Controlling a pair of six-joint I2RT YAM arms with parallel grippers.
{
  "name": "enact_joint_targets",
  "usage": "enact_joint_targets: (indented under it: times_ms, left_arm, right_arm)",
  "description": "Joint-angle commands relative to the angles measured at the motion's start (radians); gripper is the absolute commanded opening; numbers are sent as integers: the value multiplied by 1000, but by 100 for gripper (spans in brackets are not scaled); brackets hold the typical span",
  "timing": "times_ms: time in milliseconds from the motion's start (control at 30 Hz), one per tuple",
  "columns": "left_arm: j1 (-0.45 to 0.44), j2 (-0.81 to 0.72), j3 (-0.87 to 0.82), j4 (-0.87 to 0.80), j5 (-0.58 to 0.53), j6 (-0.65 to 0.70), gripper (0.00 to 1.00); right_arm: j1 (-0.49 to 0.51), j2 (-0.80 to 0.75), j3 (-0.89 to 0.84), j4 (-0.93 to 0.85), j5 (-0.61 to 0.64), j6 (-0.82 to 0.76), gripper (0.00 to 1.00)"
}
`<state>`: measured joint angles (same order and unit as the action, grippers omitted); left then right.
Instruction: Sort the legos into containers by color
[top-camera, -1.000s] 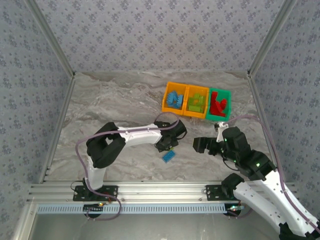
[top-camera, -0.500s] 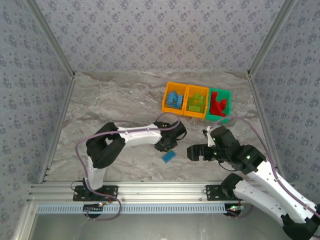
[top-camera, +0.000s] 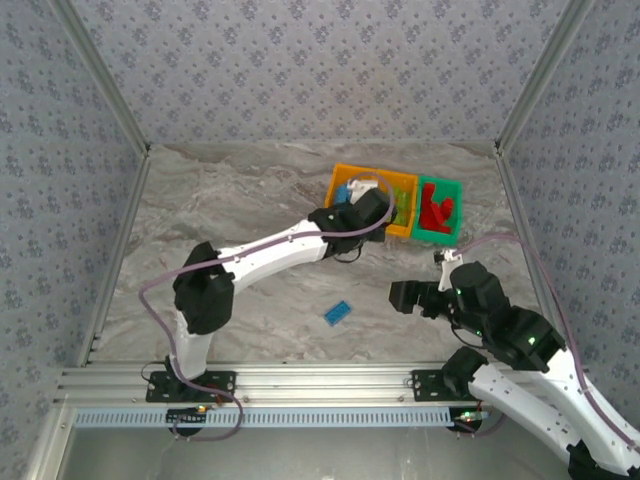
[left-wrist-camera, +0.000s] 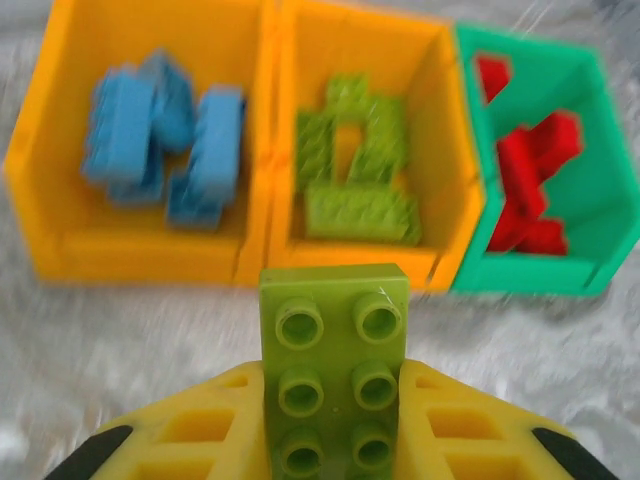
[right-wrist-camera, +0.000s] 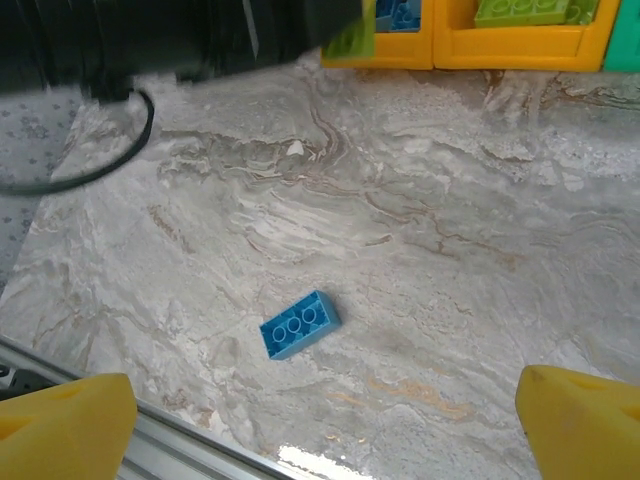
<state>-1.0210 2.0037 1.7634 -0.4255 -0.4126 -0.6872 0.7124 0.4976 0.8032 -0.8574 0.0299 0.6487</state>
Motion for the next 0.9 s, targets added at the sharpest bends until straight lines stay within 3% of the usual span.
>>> enact_joint_targets:
  times_ms: [0,267,367,533,633,700,867]
  left_arm:
    - [24,144,106,91,-75,206,28]
    - [54,439,517,67,-26,279,34]
    - [56,536,701,-21,-30,284,43]
    - [54,554,814,-85,-3,288,49]
    - [50,481,751,-68,25,294,50]
    - [47,376,623,-26,48,284,49]
    - [39,-72,-55,387,102,278,49]
  right_arm:
    - [6,0,5,-6,14,48,100]
    - [9,-1,14,-35,1,55,100]
    - [10,-2,21,-53,2,51,100]
    - [11,-10,15,-71,1,55,100]
    - [10,-16,13,-75,3,57,100]
    - [11,-16,15,-82,5,57,100]
    - [14,-8,-10,-87,5,57,100]
